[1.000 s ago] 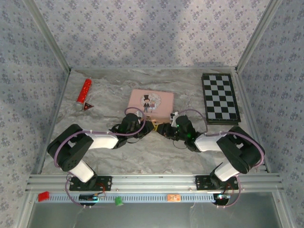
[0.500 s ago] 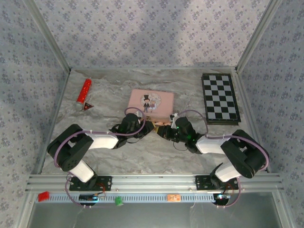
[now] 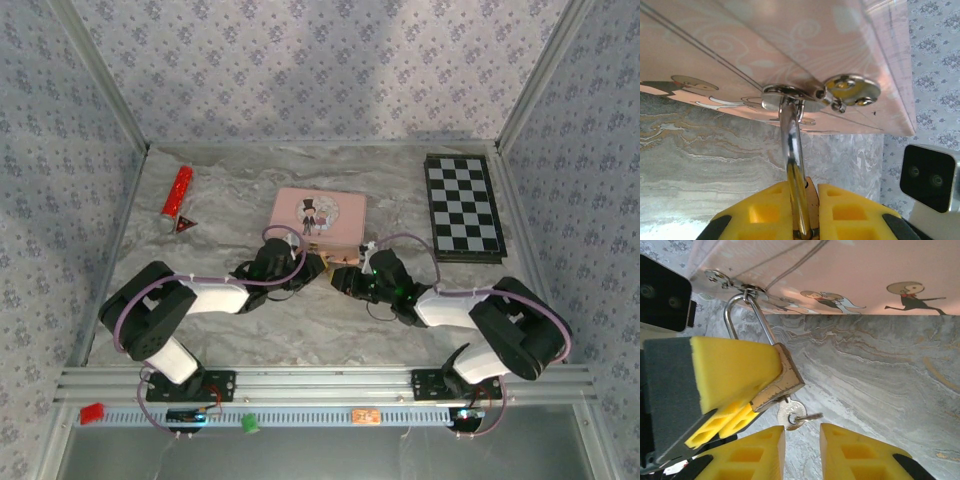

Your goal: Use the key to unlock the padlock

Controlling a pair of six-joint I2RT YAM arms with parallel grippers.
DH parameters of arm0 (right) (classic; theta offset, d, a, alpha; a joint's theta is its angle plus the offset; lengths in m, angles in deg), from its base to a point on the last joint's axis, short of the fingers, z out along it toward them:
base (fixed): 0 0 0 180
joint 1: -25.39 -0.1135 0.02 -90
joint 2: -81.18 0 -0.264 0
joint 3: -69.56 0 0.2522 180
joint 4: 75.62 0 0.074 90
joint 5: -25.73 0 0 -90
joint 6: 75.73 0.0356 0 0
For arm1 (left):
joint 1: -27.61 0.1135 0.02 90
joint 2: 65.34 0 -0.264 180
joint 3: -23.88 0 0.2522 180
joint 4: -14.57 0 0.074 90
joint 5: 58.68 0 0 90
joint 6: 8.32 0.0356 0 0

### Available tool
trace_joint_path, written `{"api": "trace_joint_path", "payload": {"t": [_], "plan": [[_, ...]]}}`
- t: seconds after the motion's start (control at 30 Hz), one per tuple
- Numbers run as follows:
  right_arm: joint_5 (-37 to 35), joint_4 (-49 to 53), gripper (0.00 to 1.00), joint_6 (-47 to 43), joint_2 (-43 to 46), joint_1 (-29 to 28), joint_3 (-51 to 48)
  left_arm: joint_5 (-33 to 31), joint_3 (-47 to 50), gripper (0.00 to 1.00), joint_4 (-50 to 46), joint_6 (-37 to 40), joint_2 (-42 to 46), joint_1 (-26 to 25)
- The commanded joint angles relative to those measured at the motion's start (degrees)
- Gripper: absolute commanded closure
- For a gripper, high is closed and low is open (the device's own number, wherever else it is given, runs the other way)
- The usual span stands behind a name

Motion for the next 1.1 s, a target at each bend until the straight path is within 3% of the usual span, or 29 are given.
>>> {"api": "trace_joint_path", "payload": {"t": [0.0, 0.7, 0.93, 1.07], "plan": [[0.1, -2.0, 0.74, -0.8, -1.1, -0.7, 1.4, 1.5, -1.4, 0.97, 8.6, 0.6, 1.3, -0.5], [2.1, -4.4, 0.86, -2.7, -2.2, 1.7, 4.7, 2.1, -1.5, 0.97, 8.5, -0.8, 0.5, -3.6], [0.8, -0.6, 0.80, -5.7, -0.8, 2.1, 4.0, 1.2, -1.7, 0.97, 6.1, -0.6, 0.9, -2.4], [-2.7, 10.3, 0.72, -16.1, 5.4, 3.2, 3.6, 0.4, -2.0, 0.97, 1.0, 0.4, 2.6, -0.3]]}}
